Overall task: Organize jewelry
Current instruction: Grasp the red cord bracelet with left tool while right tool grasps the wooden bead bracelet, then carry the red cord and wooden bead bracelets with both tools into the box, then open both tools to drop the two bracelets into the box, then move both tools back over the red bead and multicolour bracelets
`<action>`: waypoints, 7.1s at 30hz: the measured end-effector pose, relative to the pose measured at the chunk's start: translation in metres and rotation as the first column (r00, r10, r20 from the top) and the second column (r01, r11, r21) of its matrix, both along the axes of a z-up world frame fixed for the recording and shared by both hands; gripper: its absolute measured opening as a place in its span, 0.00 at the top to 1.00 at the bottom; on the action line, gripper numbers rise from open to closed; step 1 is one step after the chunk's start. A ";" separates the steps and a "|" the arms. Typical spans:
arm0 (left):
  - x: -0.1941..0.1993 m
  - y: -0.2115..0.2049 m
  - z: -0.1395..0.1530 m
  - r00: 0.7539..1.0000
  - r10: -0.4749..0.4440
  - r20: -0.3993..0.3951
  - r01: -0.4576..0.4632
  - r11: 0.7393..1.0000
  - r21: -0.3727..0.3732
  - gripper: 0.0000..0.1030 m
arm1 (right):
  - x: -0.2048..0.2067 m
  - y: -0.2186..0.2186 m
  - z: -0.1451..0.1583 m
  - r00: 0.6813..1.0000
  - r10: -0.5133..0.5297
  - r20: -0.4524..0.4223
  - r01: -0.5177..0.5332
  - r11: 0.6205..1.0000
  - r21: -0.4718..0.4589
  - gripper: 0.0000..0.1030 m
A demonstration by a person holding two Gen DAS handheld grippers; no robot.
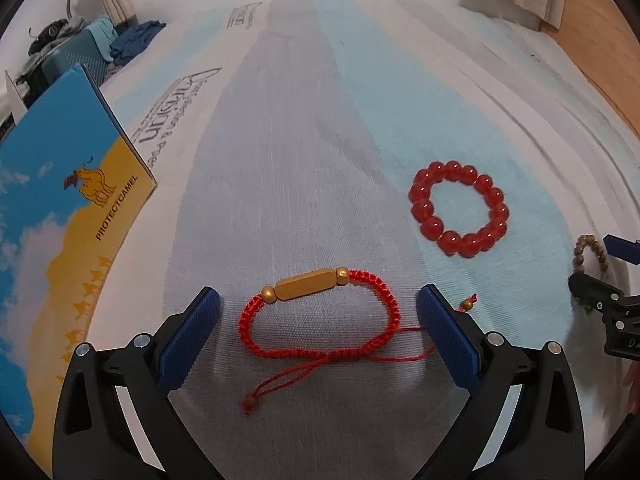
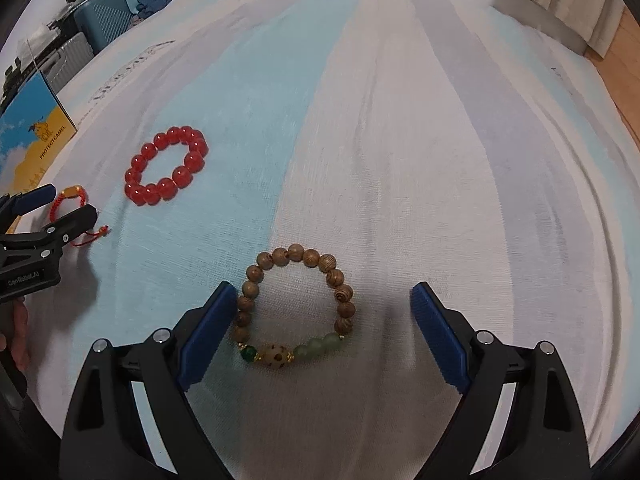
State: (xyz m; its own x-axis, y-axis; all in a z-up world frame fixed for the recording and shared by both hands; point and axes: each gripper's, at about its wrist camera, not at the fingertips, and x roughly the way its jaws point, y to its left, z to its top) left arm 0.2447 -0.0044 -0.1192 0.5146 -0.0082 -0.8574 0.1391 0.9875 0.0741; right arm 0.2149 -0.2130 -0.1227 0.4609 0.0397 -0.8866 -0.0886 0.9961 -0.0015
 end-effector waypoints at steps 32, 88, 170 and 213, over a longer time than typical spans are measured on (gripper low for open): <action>-0.023 -0.010 0.030 0.995 -0.103 -0.003 0.103 0.991 -0.082 0.70 | -0.015 -0.012 0.033 0.999 -0.011 0.041 0.013 0.999 -0.041 0.84; -0.125 0.130 0.201 0.973 0.095 0.212 -0.078 0.993 -0.086 0.70 | -0.073 0.166 0.218 0.921 0.195 0.337 -0.203 0.979 -0.014 0.84; -0.063 0.332 0.082 0.947 0.244 -0.208 -0.246 0.969 0.019 0.64 | 0.025 0.483 0.078 0.800 0.575 -0.172 -0.589 0.807 -0.047 0.79; -0.071 0.157 0.151 0.993 0.109 0.050 -0.110 0.994 0.018 0.06 | 0.022 0.255 0.171 0.946 0.256 0.199 -0.262 0.965 0.008 0.19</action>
State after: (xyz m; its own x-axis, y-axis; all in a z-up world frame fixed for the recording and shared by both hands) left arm 0.1737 0.1524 0.0318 0.5531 0.0683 -0.8303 0.0258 0.9948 0.0990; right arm 0.2371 0.0417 0.0479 0.5941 0.2092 -0.7767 -0.3450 0.9385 -0.0111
